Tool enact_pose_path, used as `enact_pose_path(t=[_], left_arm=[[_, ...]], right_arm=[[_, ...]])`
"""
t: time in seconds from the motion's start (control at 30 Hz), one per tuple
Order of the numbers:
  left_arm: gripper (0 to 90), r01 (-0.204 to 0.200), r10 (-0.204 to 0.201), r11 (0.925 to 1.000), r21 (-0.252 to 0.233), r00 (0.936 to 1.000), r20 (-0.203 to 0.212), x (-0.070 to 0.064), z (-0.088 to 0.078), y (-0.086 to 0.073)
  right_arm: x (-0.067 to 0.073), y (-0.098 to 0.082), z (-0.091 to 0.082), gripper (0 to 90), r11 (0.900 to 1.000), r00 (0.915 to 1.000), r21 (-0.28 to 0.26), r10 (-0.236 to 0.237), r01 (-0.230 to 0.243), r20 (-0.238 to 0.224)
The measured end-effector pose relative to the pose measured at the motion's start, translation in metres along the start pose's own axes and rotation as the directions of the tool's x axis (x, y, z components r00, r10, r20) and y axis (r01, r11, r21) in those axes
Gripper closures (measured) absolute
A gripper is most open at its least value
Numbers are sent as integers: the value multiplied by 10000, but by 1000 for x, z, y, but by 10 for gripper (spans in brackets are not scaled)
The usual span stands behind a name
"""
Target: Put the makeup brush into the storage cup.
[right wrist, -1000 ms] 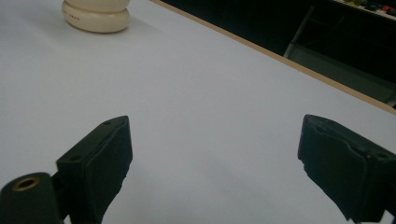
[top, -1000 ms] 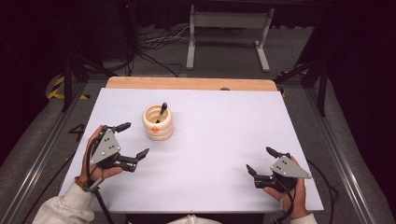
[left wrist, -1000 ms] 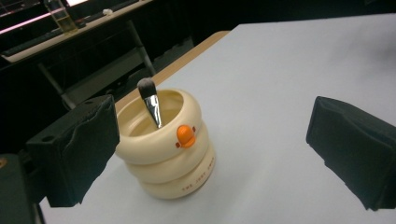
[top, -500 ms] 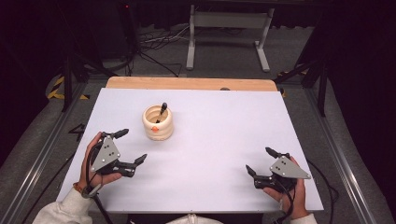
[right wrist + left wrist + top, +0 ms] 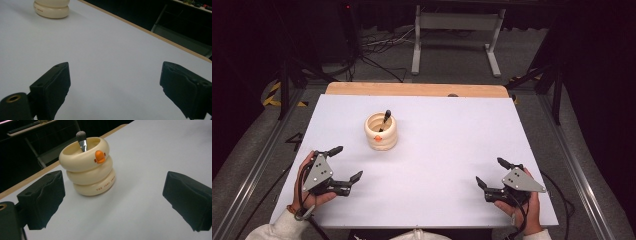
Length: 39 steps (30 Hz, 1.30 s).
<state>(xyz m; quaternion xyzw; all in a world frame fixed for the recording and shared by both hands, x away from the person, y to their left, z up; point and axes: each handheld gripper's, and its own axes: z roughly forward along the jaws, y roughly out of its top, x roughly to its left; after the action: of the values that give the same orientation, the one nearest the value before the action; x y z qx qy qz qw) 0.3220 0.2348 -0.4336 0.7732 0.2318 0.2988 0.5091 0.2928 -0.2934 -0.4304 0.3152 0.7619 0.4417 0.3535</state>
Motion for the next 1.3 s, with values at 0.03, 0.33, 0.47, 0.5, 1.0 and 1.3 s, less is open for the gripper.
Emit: enact_pose_path(t=[0.03,0.33,0.47,0.5,1.0,1.3], left_arm=[[52,-2,3,10000,45,10000,-37,0,-2,-1],[51,159,-157,9996,251,9998,-98,0,-12,-13],[50,282,-280,9992,295,9996,-78,-1,-17,-17],[50,236,-232,9991,361,9997,-104,-1,-18,-18],[46,284,-277,9994,210,9990,-342,-2,-28,-20],[45,348,-351,9993,-150,9990,-264,-3,-30,-15]], right_arm=[[0,0,0,104,10000,10000,-5,-31,31,3],[-4,-2,-9,95,9991,10000,-426,3,1,99],[-4,-4,-12,90,9991,9999,-422,-33,40,143],[-4,-5,-12,89,9992,9999,-400,-25,31,133],[-7,-8,-18,54,9974,9998,-700,179,-172,102],[-7,-9,-22,48,9962,9989,-860,174,-137,427]])
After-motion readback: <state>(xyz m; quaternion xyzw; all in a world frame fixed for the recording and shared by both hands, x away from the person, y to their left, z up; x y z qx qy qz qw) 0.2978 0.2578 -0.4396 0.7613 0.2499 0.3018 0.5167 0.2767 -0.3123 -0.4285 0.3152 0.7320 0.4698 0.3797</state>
